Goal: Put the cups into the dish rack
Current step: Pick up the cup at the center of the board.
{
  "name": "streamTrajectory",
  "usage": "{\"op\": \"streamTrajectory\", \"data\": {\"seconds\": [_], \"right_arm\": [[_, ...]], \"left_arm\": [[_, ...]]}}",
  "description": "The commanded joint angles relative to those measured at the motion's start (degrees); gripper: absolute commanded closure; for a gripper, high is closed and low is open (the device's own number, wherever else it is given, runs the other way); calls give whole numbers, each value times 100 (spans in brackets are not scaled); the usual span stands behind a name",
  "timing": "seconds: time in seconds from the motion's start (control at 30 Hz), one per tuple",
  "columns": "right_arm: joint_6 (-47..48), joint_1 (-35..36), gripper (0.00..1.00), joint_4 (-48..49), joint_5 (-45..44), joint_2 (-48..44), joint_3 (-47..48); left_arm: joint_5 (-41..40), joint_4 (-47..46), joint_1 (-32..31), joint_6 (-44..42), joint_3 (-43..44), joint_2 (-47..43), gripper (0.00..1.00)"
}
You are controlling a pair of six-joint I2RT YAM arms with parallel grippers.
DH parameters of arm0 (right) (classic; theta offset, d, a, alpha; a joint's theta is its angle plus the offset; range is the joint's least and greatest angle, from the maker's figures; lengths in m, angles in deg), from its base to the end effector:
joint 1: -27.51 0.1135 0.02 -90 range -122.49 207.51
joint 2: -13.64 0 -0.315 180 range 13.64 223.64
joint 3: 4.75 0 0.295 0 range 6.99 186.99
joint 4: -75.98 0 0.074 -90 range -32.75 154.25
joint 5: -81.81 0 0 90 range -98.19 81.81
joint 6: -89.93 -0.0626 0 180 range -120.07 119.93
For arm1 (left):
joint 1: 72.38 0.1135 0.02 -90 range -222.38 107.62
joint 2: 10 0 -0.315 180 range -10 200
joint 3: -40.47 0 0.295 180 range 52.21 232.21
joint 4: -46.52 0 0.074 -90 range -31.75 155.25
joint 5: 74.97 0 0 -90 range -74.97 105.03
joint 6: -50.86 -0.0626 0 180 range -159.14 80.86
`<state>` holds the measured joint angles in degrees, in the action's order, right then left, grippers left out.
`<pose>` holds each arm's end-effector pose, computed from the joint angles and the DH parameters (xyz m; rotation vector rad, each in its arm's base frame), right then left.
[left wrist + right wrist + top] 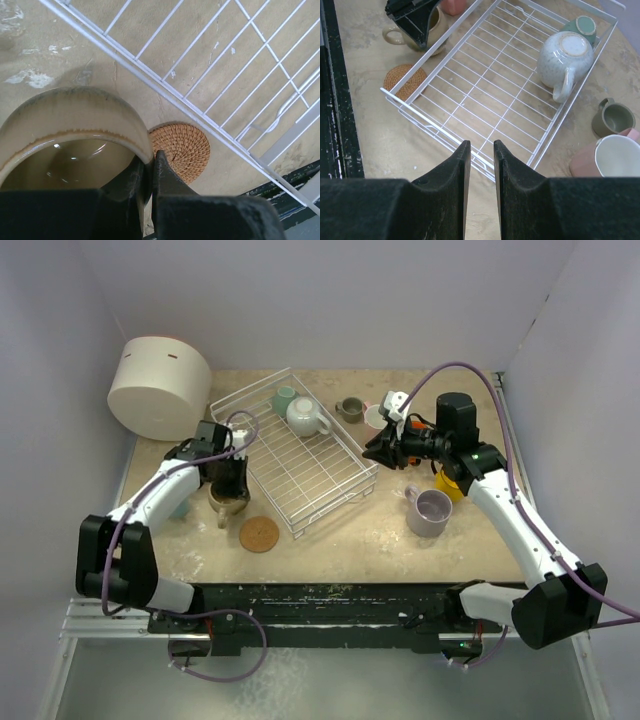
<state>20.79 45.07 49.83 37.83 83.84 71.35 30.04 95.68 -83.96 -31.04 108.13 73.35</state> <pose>0.2886 0.1386 0.3995 -1.0945 1.5233 0.7274 0.3148 -0.0811 0.2249 0.1624 2.7146 -0.4565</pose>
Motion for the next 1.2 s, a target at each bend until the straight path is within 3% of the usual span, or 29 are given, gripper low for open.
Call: {"op": "streamTrajectory", "data": {"seconds": [0.0,0.23,0.63,0.8,0.93,1.17], "right_arm": [[69,2,72,55,156,29,23],[73,2,72,62,259,8,7],[61,2,72,128,673,-133,-46],[-128,-7,72,276,1086,-209,-104],[-464,-12,72,602,1428,-269,-224],[-1375,-16,70,1379,2121,-222,-443]], "left_arm": [[-104,-164,51,144,79,-758,100],[-7,-57,50,460,53,-1646,100],[845,-574,50,1671,-431,-4339,100],[1726,-1830,50,2630,-913,-4922,100],[2211,-3481,43,3612,-1466,-5088,100],[2042,-6566,-20,5096,-2535,-5238,100]]}}
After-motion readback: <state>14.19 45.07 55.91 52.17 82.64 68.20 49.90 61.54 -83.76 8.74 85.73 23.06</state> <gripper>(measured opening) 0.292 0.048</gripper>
